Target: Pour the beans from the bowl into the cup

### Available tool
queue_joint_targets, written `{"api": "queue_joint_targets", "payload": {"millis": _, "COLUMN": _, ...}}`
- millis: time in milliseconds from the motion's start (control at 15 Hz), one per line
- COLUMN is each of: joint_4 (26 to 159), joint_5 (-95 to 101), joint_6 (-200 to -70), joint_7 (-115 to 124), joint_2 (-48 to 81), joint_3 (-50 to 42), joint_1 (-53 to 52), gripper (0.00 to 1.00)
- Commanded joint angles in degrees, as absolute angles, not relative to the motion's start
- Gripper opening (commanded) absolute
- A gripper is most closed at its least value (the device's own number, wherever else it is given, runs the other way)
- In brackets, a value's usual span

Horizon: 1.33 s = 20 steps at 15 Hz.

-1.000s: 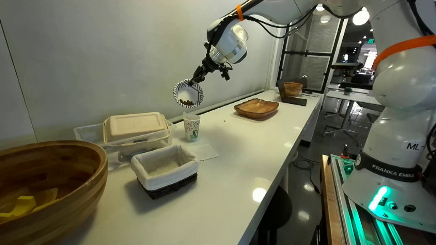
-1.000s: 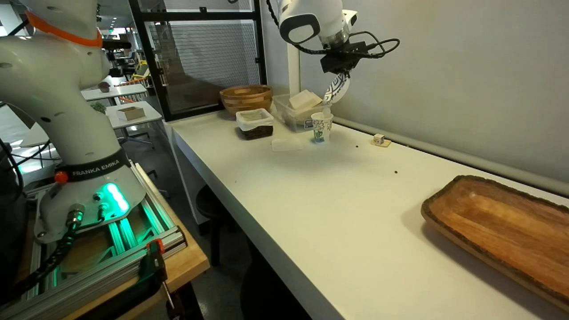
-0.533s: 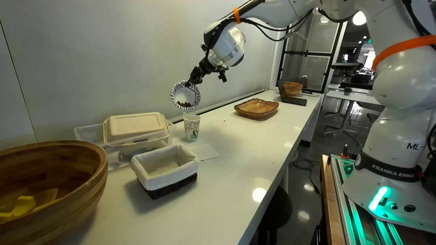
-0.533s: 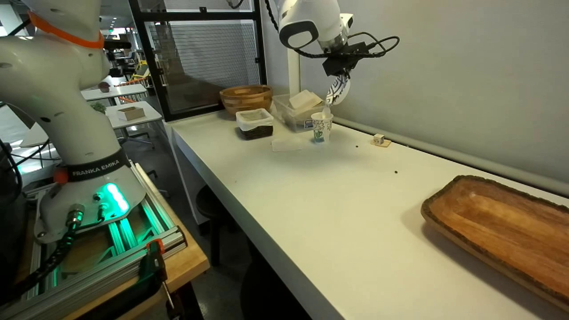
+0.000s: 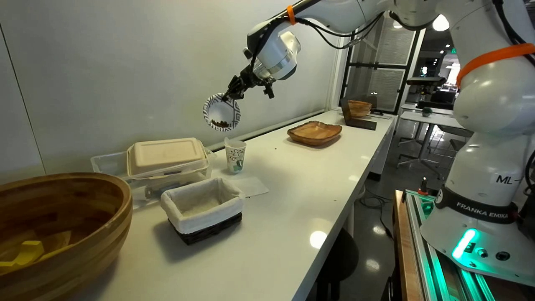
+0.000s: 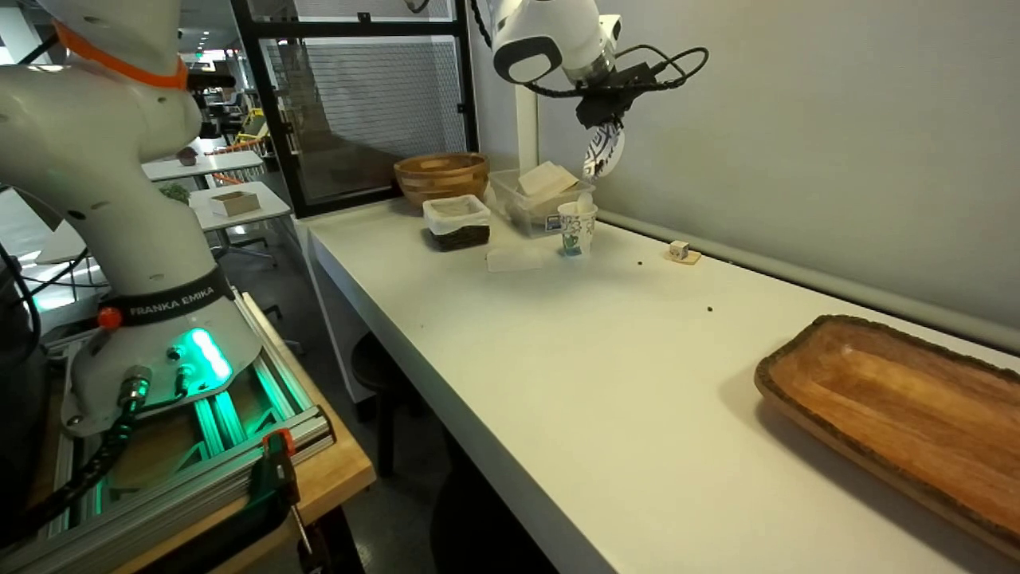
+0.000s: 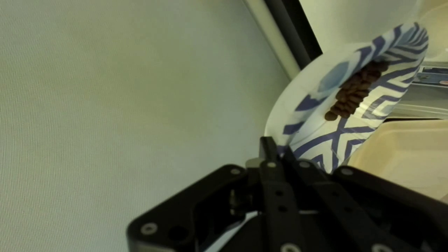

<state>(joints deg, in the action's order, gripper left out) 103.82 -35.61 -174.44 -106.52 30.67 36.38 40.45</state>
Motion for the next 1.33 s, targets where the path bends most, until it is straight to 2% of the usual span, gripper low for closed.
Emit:
{"api": "queue_joint_targets", "payload": {"millis": 0, "joint_4": 106.0, "joint_5": -37.3, "joint_6": -177.9, "joint_7": -110.3, "joint_2": 31.2, "joint_3": 40.9, "joint_1": 43.8, "gripper": 0.01}}
{"api": "queue_joint_targets", "payload": {"millis": 1000, "joint_4": 114.5, "joint_5": -35.1, "joint_6": -189.4, "joint_7": -112.5, "joint_2": 32.7, "joint_3": 50.4, "joint_1": 52.6, "gripper": 0.01}}
{"api": "queue_joint_targets", "payload": {"millis": 1267, "joint_4": 113.8, "joint_5": -35.3, "joint_6": -188.9, "joint_7": -112.1, "joint_2": 32.5, "joint_3": 49.4, "joint_1": 51.7, "gripper": 0.03}}
